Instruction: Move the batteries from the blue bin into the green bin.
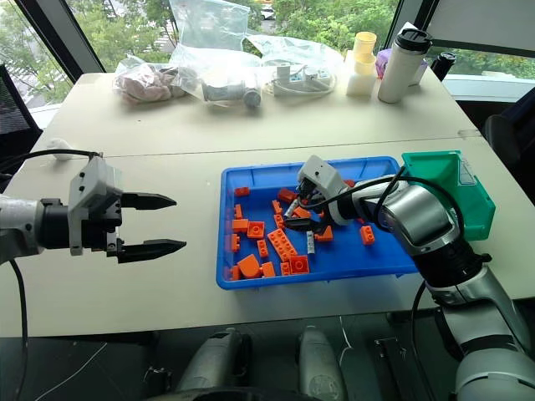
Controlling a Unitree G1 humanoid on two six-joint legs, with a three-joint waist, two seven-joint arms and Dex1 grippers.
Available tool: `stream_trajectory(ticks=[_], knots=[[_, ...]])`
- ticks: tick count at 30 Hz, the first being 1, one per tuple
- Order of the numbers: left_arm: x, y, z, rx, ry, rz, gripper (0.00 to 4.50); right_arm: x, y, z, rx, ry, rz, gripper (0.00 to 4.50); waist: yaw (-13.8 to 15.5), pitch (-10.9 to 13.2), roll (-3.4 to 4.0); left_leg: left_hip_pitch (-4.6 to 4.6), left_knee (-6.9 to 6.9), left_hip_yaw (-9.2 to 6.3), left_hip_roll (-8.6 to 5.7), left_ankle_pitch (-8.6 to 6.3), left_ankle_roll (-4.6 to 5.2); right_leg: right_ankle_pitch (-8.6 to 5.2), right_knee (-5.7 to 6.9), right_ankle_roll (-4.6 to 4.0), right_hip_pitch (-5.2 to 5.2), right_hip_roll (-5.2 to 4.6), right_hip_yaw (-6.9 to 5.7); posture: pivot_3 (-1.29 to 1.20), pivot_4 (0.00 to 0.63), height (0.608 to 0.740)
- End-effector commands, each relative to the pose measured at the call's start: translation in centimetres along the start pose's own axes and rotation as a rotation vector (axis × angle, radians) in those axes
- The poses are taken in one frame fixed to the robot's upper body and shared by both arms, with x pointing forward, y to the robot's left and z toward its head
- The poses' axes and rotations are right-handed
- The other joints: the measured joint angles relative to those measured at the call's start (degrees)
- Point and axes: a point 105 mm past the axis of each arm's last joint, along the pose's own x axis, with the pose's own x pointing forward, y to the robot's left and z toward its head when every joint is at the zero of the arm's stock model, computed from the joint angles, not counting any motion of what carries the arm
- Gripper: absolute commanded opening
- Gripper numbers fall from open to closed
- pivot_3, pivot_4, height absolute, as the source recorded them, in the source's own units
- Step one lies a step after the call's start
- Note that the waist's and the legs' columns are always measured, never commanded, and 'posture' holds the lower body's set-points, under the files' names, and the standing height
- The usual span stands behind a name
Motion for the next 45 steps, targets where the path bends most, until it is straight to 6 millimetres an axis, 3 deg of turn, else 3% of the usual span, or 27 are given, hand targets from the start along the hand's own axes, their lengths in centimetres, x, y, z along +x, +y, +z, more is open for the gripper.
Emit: stream_trajectory(ticks=[1,15,18,21,30,34,36,38,40,45], knots=[[-0.4,0.1,1.0,0.051,-0.036,0.039,4.5,0.1,-0.5,1.2,-0.045,-0.023,-0.018,4.42,-0.01,0.0,0.0,0.0,0.0,0.0,0.01,0.0,0.0,0.0,0.0,0.0,-0.01,0.01,0.0,0.0,0.15,0.74],[-0.2,0.1,0.3,0.051,-0.04,0.051,4.5,2.3,-1.4,0.2,-0.079,0.021,-0.037,4.42,-0.03,-0.01,0.0,0.01,-0.01,0.0,0.0,0.0,-0.01,0.0,0.01,0.0,0.0,0.01,-0.03,0.0,0.15,0.74],[-0.3,0.2,0.3,0.057,-0.045,0.06,4.5,2.2,-1.1,-0.4,-0.117,0.05,-0.031,3.61,-0.02,-0.01,0.0,0.01,-0.01,0.0,0.0,0.0,-0.01,0.0,0.01,0.0,0.0,0.01,-0.03,0.0,0.15,0.74],[-0.1,0.3,0.4,0.062,-0.053,0.066,4.5,2.2,-1.0,-0.7,-0.128,0.064,-0.029,2.18,-0.04,-0.01,0.0,0.01,-0.01,0.0,0.0,0.0,-0.01,0.0,0.01,0.0,0.0,0.0,-0.04,0.0,0.15,0.74],[0.3,0.7,1.0,0.072,-0.067,0.071,4.5,1.4,-1.4,0.7,-0.128,0.015,-0.068,2.2,0.0,-0.01,0.0,0.02,-0.01,-0.01,0.0,0.0,-0.01,0.0,0.01,0.0,0.0,0.01,-0.04,0.0,0.15,0.74],[0.4,0.5,1.2,0.07,-0.068,0.061,4.5,-1.0,-2.2,3.0,-0.102,-0.069,-0.127,2.2,0.0,-0.01,0.0,0.01,-0.01,-0.01,0.0,0.0,-0.01,0.0,0.01,0.0,-0.01,0.0,-0.04,0.0,0.15,0.74],[0.5,0.5,1.5,0.066,-0.084,0.049,4.5,-3.6,-3.1,4.6,-0.059,-0.141,-0.189,2.2,0.09,0.0,0.0,0.01,-0.01,-0.01,0.0,0.0,-0.01,0.0,0.01,0.0,0.0,-0.01,-0.04,0.0,0.15,0.74],[1.3,0.4,2.5,0.053,-0.157,0.025,4.5,-7.8,-4.9,5.8,0.035,-0.242,-0.319,2.2,0.55,0.01,0.02,0.0,-0.01,-0.01,-0.02,0.0,-0.01,0.0,0.0,0.0,0.0,-0.03,-0.05,0.0,0.15,0.74],[2.3,0.4,3.8,0.046,-0.24,0.002,4.5,-11.8,-6.9,5.3,0.085,-0.291,-0.494,2.2,1.23,0.0,0.01,-0.01,-0.01,-0.05,-0.14,0.0,-0.01,0.0,0.0,0.01,0.03,-0.21,-0.13,0.0,0.15,0.74],[5.5,0.3,5.8,0.046,-0.344,-0.085,4.5,-18.1,-9.5,0.0,0.173,-0.219,-0.811,2.2,1.8,-0.1,-0.16,0.0,0.02,-0.11,-0.25,-0.01,0.02,0.0,-0.07,0.01,0.18,-0.33,-0.3,0.0,0.15,0.74]])
